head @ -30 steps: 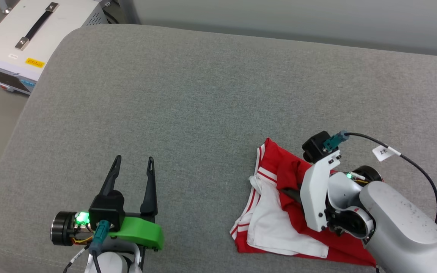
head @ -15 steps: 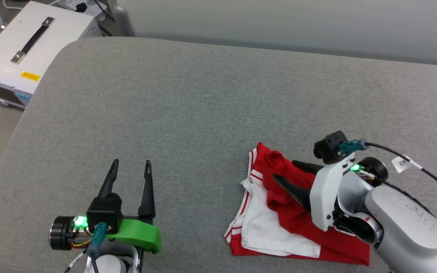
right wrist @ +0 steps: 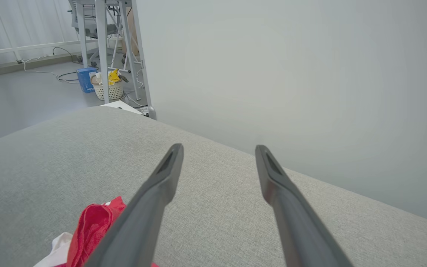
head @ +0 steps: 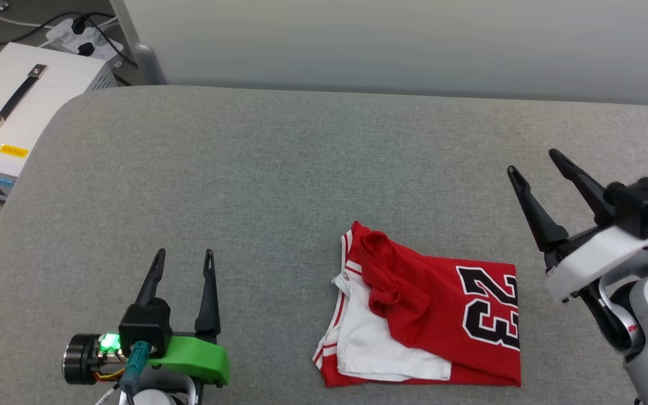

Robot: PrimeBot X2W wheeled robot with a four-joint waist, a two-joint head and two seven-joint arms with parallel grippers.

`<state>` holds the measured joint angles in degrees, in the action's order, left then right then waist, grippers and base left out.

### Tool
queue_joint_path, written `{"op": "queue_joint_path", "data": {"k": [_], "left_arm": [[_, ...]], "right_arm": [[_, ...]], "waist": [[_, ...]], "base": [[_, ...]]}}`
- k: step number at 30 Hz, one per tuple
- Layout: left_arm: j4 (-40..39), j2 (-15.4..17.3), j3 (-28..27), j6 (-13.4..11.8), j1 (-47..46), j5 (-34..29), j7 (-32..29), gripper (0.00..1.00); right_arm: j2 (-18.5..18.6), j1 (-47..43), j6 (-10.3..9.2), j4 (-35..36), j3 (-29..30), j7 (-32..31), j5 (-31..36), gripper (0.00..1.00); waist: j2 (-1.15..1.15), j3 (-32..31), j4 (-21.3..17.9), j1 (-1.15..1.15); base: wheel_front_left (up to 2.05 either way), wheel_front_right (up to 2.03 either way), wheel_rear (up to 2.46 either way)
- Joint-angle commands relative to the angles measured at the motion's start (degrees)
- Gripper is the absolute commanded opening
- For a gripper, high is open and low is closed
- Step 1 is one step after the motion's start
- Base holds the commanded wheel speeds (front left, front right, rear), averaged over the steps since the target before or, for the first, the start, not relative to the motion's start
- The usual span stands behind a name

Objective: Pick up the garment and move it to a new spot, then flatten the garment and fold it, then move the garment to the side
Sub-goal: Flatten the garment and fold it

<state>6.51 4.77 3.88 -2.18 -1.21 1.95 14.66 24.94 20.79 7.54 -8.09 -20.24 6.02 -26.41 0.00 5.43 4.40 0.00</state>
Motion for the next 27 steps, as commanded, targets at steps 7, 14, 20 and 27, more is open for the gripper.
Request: {"op": "queue_joint_path", "data": {"k": [7,14,20,27], "left_arm": [[-0.7,0.5,0.1,0.6,1.6,-0.6,0.3,1.0],[-1.4,0.5,-0.1,0.7,2.7,-0.3,0.3,1.0],[-2.2,0.5,0.0,1.1,4.2,0.0,0.3,1.0],[-2.2,0.5,0.4,1.8,5.8,0.2,0.3,1.0]], "right_arm": [[-6.5,-9.3,-0.05,1.8,10.9,6.9,9.1,1.0],[-12.9,-17.5,-0.05,5.2,16.8,8.8,14.7,1.0],[-16.9,-23.1,-0.05,7.7,19.4,9.0,16.1,1.0],[-19.3,-27.4,-0.05,8.4,21.5,9.0,17.1,1.0]], "waist": [[0.0,-2.1,-1.6,0.0],[0.0,-3.4,-2.2,0.0],[0.0,-4.7,-2.2,0.0],[0.0,-6.1,-1.9,0.0]], "base": [[0.0,0.0,0.0],[0.0,0.0,0.0],[0.0,0.0,0.0],[0.0,0.0,0.0]]}}
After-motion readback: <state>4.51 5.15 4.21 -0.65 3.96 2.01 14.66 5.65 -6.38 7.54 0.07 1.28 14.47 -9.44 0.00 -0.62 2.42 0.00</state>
